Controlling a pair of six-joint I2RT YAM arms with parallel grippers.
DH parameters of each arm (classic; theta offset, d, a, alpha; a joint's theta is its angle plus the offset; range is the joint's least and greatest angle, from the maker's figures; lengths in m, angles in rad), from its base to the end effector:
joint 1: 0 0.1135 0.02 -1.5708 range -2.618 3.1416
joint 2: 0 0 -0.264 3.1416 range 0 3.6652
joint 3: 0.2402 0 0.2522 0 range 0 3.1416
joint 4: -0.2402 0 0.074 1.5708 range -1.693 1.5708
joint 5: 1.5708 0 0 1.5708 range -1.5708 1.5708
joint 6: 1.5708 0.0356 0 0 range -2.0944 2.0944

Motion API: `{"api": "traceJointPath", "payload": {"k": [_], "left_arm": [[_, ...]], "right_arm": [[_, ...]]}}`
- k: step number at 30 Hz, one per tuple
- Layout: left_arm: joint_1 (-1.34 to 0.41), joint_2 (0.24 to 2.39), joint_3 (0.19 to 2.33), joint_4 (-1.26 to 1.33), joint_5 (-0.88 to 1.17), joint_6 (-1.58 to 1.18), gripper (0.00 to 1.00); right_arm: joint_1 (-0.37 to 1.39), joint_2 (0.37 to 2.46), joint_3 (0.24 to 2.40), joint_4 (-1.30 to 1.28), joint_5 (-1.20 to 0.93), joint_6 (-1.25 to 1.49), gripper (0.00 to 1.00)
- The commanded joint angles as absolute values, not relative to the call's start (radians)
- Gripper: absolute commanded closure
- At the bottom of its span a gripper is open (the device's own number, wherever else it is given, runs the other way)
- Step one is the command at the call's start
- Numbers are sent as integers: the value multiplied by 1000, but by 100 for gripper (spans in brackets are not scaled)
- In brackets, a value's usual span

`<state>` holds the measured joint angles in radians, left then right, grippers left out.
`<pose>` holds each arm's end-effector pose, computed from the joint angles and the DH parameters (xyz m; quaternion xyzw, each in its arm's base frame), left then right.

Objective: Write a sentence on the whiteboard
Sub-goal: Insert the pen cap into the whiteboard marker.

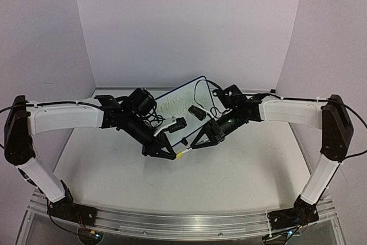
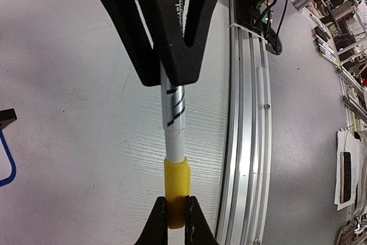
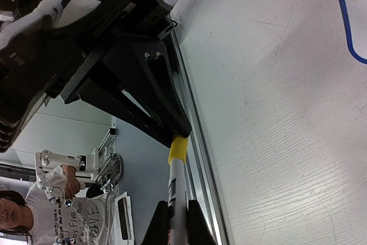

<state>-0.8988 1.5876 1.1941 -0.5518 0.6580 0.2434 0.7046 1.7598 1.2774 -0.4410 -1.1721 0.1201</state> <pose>0.1906 -0.2745 0.2561 0.5704 0.7038 -0.3848 0.1767 0.2587 0.2630 0.2423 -0.3960 0.7057 0.5866 0.0327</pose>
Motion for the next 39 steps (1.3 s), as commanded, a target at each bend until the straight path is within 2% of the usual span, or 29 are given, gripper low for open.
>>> {"api": "traceJointPath", "payload": {"k": [1, 22, 28, 33, 36, 39], "left_arm": [[-908, 1598, 1276, -501, 720, 202, 100], [-933, 1665, 1329, -384, 764, 137, 100], [-933, 1674, 1357, -393, 756, 153, 99], [-933, 1648, 1344, -417, 692, 139, 65], [-931, 1616, 1312, -403, 643, 113, 50], [-930, 1573, 1262, -371, 615, 70, 23]], "right_arm": [[739, 1782, 1319, -465, -1207, 49, 100], [747, 1745, 1276, -413, -1323, 21, 100], [746, 1717, 1255, -402, -1284, 30, 100], [744, 1666, 1221, -382, -1228, 49, 100], [734, 1633, 1207, -361, -1197, 66, 100], [717, 1607, 1186, -315, -1172, 98, 100]]}}
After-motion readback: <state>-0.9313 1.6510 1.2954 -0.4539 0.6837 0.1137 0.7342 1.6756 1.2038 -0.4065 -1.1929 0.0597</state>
